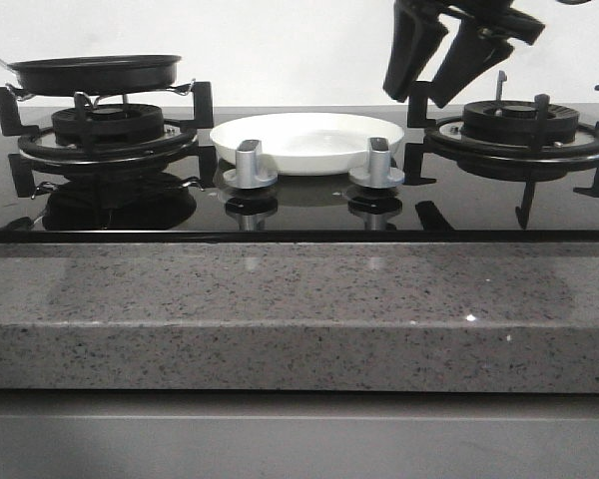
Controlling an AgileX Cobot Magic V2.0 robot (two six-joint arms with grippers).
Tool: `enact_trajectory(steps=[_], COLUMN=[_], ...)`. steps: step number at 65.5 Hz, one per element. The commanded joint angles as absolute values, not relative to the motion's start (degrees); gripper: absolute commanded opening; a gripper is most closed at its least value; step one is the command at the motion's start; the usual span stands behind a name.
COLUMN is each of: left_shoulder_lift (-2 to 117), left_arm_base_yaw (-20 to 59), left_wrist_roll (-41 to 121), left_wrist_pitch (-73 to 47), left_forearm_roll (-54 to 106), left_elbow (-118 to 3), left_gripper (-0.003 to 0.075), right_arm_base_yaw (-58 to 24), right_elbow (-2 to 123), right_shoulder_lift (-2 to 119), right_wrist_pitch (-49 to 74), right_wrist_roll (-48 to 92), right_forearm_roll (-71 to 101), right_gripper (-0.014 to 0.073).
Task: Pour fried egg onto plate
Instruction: 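Lower the right gripper to the white plate rim and grasp it, then lift the white plate with the right gripper and hold it up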
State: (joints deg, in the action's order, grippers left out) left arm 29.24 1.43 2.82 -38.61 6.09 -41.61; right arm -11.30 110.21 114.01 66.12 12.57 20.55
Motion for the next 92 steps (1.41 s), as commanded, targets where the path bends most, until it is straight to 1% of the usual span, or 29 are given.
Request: enact_trajectory(steps=[1, 14, 30, 43, 63, 69, 92], left_shoulder_lift=[29.93, 29.93, 29.93, 29.93, 29.93, 29.93, 29.93], left_arm_base_yaw=[1.31, 1.31, 1.31, 1.31, 1.31, 1.31, 1.31], left_wrist_roll=[2.78, 2.78, 2.78, 2.78, 2.78, 2.78, 2.78], left_wrist_pitch=[-34.03, -34.03, -34.14, -34.24, -34.24, -34.24, -34.24], left_forearm_roll=[6.33, 6.33, 6.33, 6.33, 6.33, 6.33, 6.33], left_elbow=[-42.94, -42.94, -42.94, -42.94, -42.94, -42.94, -42.94], left_gripper=[0.0440, 0.0440, 0.0440, 0.0440, 0.0440, 0.0440, 0.0440], right_arm_base_yaw=[-11.43, -11.43, -11.43, -11.43, -11.43, -11.43, -11.08], right_elbow=[115.81, 122.77, 125.58, 126.10, 126.10, 126.10, 128.36], right_shoulder_lift=[113.40, 119.05, 122.61, 123.88, 123.88, 123.88, 123.88], right_wrist_pitch=[67.19, 71.39, 72.28, 73.49, 73.17, 72.84, 70.72], right_wrist_roll=[12.46, 11.76, 11.76, 11.76, 11.76, 11.76, 10.86], right_forearm_roll=[21.30, 21.30, 21.30, 21.30, 21.56, 21.64, 21.87], right_gripper=[0.0429, 0.0429, 0.0421, 0.0297, 0.0077, 0.0024, -0.0087])
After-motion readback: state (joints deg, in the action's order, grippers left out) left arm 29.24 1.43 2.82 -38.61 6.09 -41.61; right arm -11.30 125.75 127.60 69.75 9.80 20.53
